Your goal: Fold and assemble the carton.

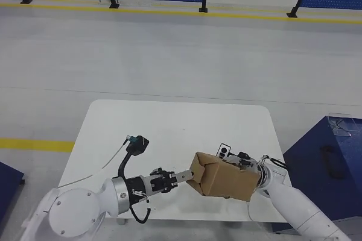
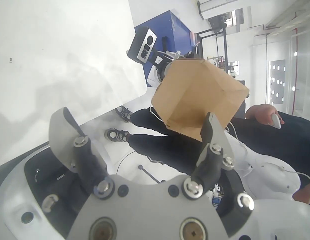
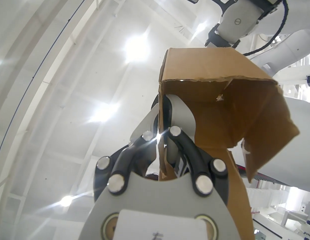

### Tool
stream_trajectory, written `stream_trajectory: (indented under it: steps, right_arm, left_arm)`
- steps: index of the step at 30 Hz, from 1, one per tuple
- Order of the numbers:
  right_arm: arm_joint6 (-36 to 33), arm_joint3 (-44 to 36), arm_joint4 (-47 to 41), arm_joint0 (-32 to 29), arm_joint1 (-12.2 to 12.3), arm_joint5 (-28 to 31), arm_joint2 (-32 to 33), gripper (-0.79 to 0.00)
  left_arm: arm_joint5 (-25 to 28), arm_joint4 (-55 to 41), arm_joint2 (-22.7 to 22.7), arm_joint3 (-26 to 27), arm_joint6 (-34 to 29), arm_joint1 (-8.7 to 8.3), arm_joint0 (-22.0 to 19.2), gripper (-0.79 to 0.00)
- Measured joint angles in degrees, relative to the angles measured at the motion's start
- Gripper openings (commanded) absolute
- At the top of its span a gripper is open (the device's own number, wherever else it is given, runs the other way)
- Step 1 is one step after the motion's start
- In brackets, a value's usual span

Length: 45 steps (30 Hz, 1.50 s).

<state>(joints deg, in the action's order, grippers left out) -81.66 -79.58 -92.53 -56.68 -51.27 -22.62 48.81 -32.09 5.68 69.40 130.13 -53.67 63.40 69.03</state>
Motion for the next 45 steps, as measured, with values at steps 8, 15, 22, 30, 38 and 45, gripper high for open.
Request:
stream_trajectory:
  steps: [8, 15, 22, 30, 38, 45]
  right_arm:
    - [-1.84, 0.16, 1.40, 1.08, 1.08, 1.84, -2.34, -0.785]
    - [-2.59, 0.09, 0.95, 1.94, 1.94, 2.59, -3.77, -0.785]
    - [-2.99, -1.16, 1.30, 2.37, 2.84, 2.99, -5.62, -0.785]
    - [-3.17, -0.48, 0.98, 3.09, 3.63, 3.17, -6.46, -0.785]
    - [-2.65, 0.06, -0.03, 3.32, 3.81, 2.65, -6.20, -0.785]
    - [-2.65, 0.06, -0.03, 3.32, 3.81, 2.65, -6.20, -0.785]
  left_arm:
    - [-1.12, 0.38, -3.42, -1.15, 0.63, 0.13, -2.17, 0.000]
    - [-3.36, 1.81, -6.66, -2.38, -1.61, 0.08, -4.54, 0.000]
    - [-4.08, 2.33, -10.17, -3.53, -0.29, 0.41, -6.21, 0.000]
    - [-5.00, 1.50, -10.50, -3.77, 1.58, 0.54, -6.88, 0.000]
    - [-4.51, -0.60, 0.88, 0.84, 4.39, -0.85, -0.98, 0.000]
    - [-0.60, -3.22, 7.58, 2.61, 8.92, -1.15, 3.92, 0.000]
